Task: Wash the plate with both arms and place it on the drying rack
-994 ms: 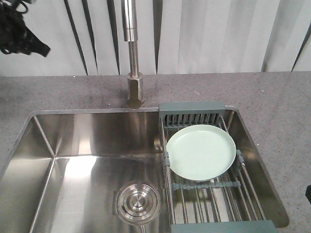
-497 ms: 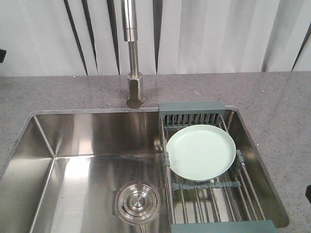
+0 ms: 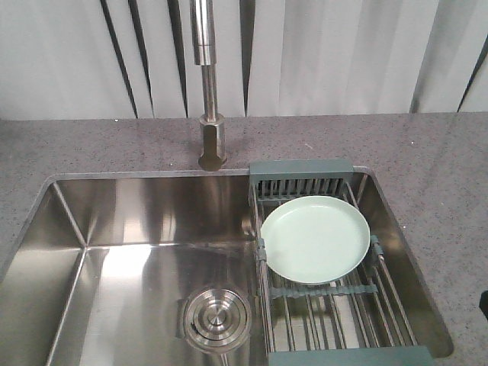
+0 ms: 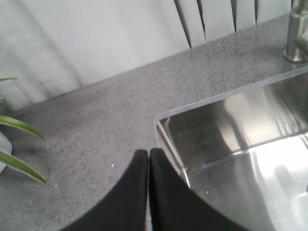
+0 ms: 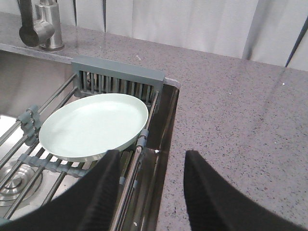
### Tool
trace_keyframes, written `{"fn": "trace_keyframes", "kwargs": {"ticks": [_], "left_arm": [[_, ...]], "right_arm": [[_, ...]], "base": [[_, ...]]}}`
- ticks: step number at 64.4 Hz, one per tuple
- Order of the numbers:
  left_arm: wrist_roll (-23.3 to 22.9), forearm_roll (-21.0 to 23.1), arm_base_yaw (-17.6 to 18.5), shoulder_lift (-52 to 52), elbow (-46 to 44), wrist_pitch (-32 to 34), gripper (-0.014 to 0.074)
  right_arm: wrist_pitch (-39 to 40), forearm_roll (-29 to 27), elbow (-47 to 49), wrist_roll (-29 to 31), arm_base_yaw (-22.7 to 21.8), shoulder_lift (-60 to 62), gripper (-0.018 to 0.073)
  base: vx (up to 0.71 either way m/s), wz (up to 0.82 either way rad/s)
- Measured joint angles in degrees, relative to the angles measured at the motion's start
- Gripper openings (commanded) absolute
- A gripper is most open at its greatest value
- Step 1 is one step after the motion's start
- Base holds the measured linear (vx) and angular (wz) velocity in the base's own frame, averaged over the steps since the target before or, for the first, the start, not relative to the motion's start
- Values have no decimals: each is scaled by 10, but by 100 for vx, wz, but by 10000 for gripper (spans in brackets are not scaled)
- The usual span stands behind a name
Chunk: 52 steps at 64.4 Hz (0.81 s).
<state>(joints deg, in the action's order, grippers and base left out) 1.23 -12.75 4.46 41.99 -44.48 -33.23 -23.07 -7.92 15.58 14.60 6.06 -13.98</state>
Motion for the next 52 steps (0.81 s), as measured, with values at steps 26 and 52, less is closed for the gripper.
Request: {"fn": "trace_keyframes", "kwargs": {"ticks": [26,52], "left_arm": [[-79,0,0,-277,219,56,-6],[-111,10,0,-375,354,188,-6]], "right_arm": [[0,0,0,0,0,0,323],[0,0,0,0,0,0,323]], "base": [[0,0],[0,0]]}}
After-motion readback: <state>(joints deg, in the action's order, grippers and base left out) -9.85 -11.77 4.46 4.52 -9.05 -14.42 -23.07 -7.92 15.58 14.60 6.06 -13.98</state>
